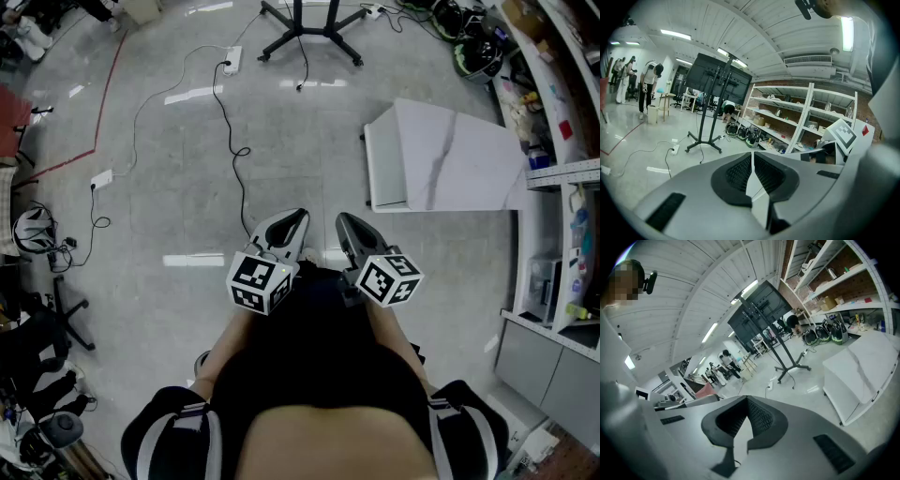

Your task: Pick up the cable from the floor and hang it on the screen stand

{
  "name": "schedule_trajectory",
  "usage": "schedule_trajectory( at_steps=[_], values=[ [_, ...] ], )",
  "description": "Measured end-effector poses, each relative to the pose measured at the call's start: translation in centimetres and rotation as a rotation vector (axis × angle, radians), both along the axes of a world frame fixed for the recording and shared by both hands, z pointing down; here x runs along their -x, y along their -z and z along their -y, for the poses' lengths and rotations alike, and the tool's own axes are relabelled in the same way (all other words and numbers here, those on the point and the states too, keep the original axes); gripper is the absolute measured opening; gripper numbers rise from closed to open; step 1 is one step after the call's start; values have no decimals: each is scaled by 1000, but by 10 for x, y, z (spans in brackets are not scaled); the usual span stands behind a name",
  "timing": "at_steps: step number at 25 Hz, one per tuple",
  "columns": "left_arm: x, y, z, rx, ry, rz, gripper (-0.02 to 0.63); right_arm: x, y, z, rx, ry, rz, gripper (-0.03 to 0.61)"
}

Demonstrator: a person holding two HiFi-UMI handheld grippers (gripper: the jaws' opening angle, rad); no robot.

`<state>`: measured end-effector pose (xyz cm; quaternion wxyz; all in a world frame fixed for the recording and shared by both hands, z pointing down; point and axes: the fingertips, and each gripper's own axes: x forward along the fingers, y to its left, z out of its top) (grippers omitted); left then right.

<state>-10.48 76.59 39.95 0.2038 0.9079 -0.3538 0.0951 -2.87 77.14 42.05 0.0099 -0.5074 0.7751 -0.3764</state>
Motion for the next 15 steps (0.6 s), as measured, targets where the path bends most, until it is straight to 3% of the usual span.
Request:
schedule_trajectory(
  at_steps=[12,15],
  values=[
    [-12,2,-8,37,33,-30,23,-16,16,2,-86,-23,7,25],
    [-15,2,-2,38,36,-31,23,-22,18,8,-116,-25,-30,26]
  ],
)
